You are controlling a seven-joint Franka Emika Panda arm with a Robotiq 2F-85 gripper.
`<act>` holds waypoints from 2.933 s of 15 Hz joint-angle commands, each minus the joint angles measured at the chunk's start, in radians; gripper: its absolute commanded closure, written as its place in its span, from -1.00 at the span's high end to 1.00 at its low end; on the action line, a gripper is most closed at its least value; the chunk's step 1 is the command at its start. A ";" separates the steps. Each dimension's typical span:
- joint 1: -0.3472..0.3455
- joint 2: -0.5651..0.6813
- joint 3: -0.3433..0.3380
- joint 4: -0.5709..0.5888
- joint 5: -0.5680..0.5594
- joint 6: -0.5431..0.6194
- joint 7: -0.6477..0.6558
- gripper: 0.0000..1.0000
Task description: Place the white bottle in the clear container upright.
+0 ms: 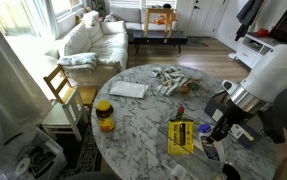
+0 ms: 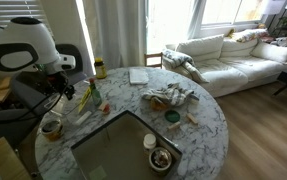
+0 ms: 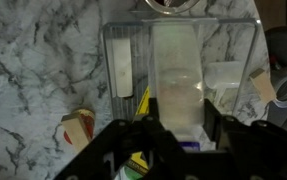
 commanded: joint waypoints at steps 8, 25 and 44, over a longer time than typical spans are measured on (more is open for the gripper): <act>-0.020 -0.165 0.002 -0.018 -0.054 -0.206 0.105 -0.60; -0.019 -0.026 0.005 -0.001 -0.073 -0.110 0.072 -0.60; -0.002 0.210 0.062 0.054 -0.058 0.033 0.027 -0.60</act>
